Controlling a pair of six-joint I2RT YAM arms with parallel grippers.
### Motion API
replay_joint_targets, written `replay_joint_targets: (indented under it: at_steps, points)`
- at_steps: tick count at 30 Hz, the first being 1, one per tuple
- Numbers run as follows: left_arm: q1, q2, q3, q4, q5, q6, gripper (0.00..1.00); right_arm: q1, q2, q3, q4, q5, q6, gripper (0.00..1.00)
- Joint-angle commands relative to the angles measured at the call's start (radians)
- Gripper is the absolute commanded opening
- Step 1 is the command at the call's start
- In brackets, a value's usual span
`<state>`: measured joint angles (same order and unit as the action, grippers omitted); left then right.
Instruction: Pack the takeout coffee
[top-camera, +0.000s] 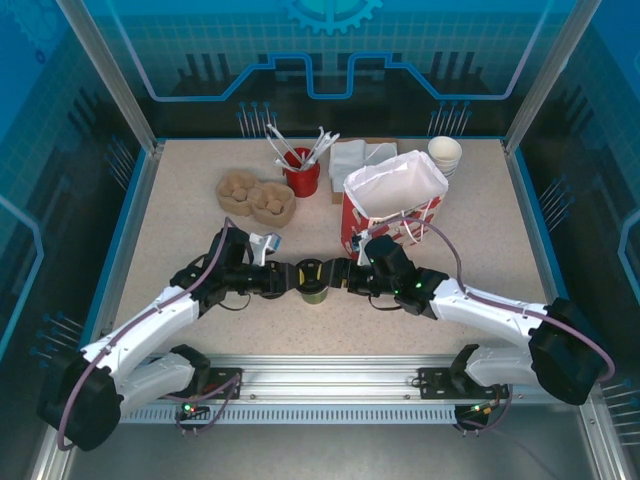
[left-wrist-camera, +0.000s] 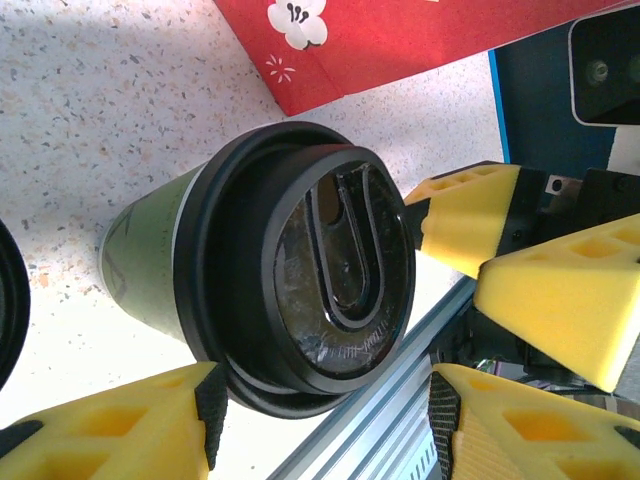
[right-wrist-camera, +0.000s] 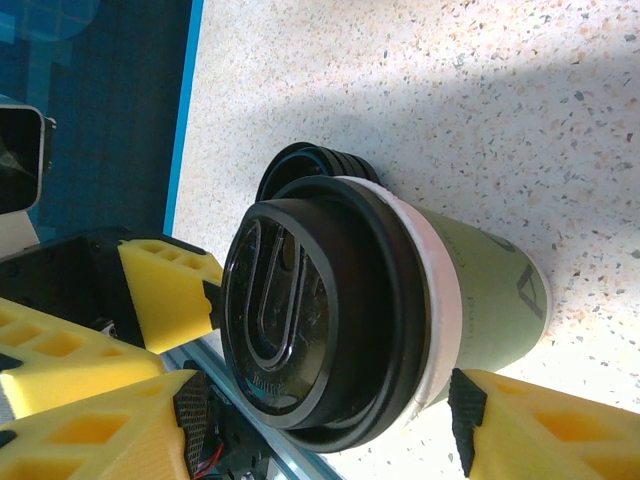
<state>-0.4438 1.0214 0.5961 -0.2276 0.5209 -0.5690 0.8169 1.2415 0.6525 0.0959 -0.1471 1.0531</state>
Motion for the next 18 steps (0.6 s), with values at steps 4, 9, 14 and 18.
replay_joint_targets:
  at_steps: [4,9,14,18]
  points:
    - [0.009,0.017,0.028,0.02,0.025,0.011,0.58,-0.009,0.019,0.032,-0.009,-0.02,-0.02,0.67]
    - [0.008,0.023,0.029,0.033,0.033,0.005,0.58,-0.01,0.024,0.038,-0.013,-0.023,-0.022,0.67]
    - [0.008,0.024,0.034,0.04,0.04,0.003,0.58,-0.01,0.025,0.039,-0.017,-0.024,-0.025,0.67]
    - [0.008,0.028,0.04,0.033,0.042,0.007,0.58,-0.012,0.026,0.04,-0.023,-0.019,-0.028,0.67]
